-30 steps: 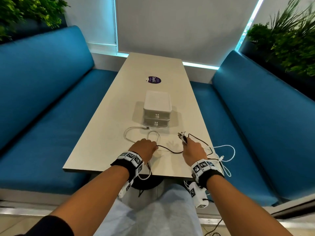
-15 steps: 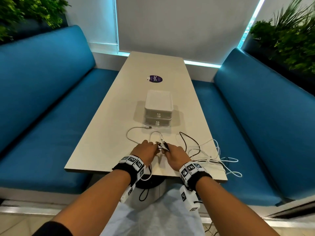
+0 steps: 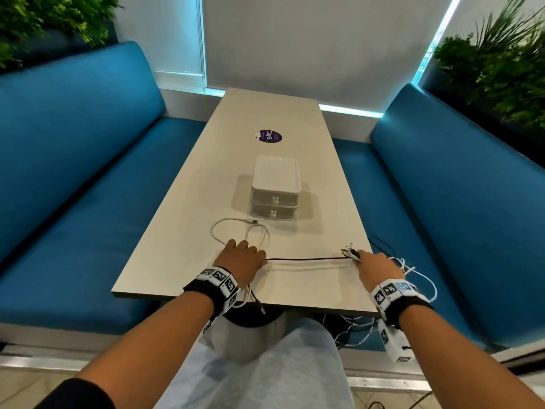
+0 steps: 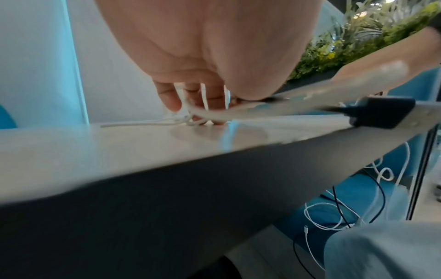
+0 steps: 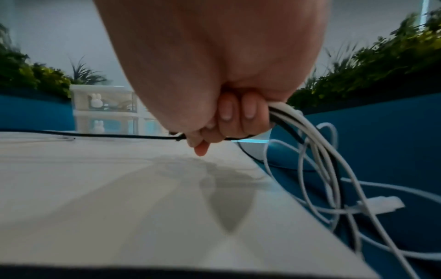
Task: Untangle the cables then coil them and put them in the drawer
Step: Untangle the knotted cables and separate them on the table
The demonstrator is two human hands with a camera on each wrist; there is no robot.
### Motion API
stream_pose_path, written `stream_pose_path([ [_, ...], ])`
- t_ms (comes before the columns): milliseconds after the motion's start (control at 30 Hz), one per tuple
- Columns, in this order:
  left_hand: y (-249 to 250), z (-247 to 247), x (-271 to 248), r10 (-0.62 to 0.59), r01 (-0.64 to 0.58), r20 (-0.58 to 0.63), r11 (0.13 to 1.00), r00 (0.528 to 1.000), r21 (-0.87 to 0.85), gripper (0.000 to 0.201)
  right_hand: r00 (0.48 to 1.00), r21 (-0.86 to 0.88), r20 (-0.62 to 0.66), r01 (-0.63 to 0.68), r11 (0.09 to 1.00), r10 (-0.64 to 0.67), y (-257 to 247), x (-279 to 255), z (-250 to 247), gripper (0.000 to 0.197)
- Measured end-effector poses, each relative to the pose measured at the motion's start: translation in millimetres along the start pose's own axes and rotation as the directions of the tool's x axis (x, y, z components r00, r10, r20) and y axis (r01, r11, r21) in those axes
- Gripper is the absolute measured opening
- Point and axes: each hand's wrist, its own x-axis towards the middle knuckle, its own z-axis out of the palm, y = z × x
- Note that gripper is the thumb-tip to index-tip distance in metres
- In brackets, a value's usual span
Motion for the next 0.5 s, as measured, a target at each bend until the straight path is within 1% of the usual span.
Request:
stream_pose_path([
  [67, 4, -2, 1, -0.009, 0.008, 0.017, 0.999, 1.0, 0.036, 0.03, 0.999, 0.1, 0.011, -0.042, 0.994, 0.041, -6, -2, 6, 0.026],
  [133, 9, -5, 3, -0.004, 0.002, 0.03, 0.997, 1.0, 0.079, 0.033, 0.998, 0.213, -0.031, -0.054, 0.976, 0.062, -22, -3, 10, 0.023],
  [267, 15, -11, 4, 0.018, -0.026, 0.069, 0.993, 0.997, 0.111, 0.035, 0.988, 0.328, -0.154, 0.037, 0.944, 0.015, -51, -9, 10, 0.026],
  [367, 18, -15, 6, 0.016, -0.024, 0.09, 0.995, 0.996, 0.096, 0.032, 0.978, 0.381, -0.185, 0.166, 0.909, -0.101, -73, -15, 7, 0.029],
  [500, 27, -19, 10, 0.053, -0.055, 0.033, 0.996, 0.998, 0.071, 0.026, 0.947, 0.397, -0.141, 0.321, 0.86, -0.289, -108, -22, 15, 0.027],
])
